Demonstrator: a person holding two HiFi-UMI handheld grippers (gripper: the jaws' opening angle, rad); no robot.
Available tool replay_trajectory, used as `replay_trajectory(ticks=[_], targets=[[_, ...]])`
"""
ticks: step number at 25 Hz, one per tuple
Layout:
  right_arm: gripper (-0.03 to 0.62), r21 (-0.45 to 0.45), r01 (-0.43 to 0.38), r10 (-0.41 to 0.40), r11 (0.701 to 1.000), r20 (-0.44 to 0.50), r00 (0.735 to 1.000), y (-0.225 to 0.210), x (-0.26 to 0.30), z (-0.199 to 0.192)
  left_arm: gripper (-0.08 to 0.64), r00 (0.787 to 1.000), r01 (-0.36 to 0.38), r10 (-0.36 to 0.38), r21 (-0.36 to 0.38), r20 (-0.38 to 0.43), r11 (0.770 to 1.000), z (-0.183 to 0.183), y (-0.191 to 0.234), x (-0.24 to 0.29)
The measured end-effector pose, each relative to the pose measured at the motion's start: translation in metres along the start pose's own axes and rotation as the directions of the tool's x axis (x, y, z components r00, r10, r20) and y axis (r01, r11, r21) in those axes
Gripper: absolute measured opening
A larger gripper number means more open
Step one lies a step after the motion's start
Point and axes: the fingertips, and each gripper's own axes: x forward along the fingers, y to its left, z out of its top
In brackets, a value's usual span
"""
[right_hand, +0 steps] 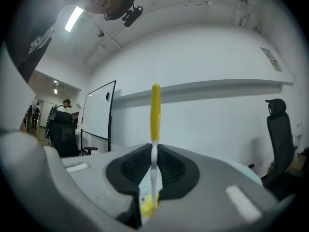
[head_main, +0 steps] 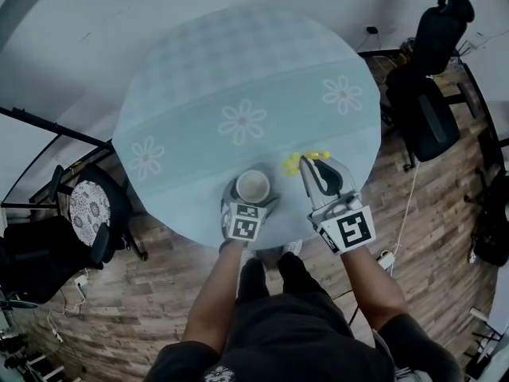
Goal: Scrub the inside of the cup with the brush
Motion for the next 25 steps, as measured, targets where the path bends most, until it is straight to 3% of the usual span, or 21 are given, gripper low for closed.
replay_trajectory(ticks=[12,25], targets=[[0.038,-0.016,0.005,-0.006,1.000,-0.018,1.000,-0.009,0.007,-0.001,0.592,0.998,-0.057,0.056,0.037,0.019,0.998,-0.002,0.008,0.006],[0.038,0.003,0.011,-0.011,1.000,-0.038,0.999,-0.012,0.003,-0.010,0.561,0.996,-0.069,0.063,0.093,0.068,0.993,0.005,0.009,0.007]])
